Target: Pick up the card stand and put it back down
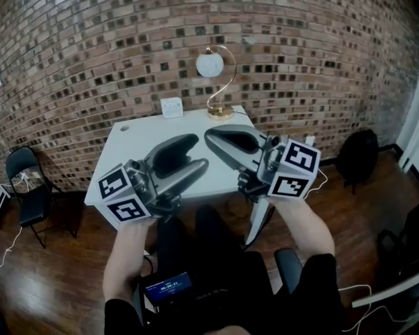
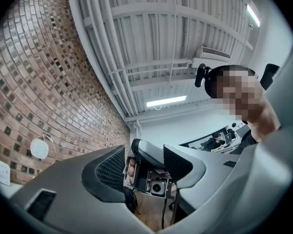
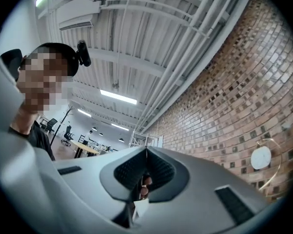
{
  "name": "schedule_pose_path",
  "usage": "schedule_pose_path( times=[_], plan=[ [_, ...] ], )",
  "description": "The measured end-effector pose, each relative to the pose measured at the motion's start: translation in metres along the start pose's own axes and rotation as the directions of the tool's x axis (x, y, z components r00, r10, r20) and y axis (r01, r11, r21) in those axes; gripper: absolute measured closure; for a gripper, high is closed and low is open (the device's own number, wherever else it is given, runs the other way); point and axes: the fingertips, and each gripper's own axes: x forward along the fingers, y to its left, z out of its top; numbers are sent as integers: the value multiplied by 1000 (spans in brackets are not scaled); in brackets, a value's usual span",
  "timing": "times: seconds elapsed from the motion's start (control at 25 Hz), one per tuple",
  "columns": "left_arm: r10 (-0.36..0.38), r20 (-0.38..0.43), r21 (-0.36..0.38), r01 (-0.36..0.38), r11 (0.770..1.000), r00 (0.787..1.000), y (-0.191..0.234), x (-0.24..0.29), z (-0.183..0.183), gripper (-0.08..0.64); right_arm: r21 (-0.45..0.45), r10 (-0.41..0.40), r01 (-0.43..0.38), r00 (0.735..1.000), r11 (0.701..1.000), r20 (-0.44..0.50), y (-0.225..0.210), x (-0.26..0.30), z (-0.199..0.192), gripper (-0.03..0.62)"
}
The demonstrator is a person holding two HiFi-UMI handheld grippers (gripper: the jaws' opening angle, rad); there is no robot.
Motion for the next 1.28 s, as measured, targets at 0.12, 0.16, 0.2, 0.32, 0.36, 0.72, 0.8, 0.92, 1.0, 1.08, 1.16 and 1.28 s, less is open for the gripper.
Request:
schedule_pose_path(
  times=[0.12,0.16,0.2,0.32,0.36,0.72,0.8,0.92,1.0,1.08,1.16,1.28],
  plan=[
    [1,-9,4,-1,1000,1000,0,0,0,318,-2,1,-1,1000,1000,3,1,-2,-1,583],
    [3,-10,3,-3,1000,1000,1,-1,-1,318,-2,-1,1,1000,1000,4,0,-3,-2,583],
    [3,-8,2,-3,1000,1000,1,-2,-1,318,-2,-4,4,1000,1000,6,0,-4,-2,583],
    [-3,-5,-3,3,1000,1000,-1,-2,-4,318,-4,-16,16,1000,1000,8,-1,-10,-2,583],
    [-8,-6,-5,8,1000,1000,-2,-1,-6,318,-5,-20,20,1000,1000,9,0,-12,-2,583],
    [-37,-18,-24,37,999,999,-11,8,-12,318,-14,-36,36,999,999,15,4,-24,1,583],
    [-38,-14,-34,38,999,999,-11,9,-13,318,-12,-36,36,999,999,15,5,-27,1,583],
    [-40,-20,-42,39,998,999,-11,12,-15,318,-10,-40,40,999,999,19,4,-31,2,583],
    [-43,-27,-45,42,998,999,-12,15,-17,318,-8,-43,43,999,999,25,4,-34,4,583],
    [-46,-33,-45,44,998,998,-13,16,-18,318,-9,-45,45,999,999,31,5,-36,4,583],
    [-46,-35,-45,45,998,998,-15,16,-19,318,-10,-44,45,999,999,32,7,-37,3,583],
    [-44,-33,-50,42,998,999,-18,17,-21,318,-10,-41,41,999,999,31,11,-39,4,583]
  ],
)
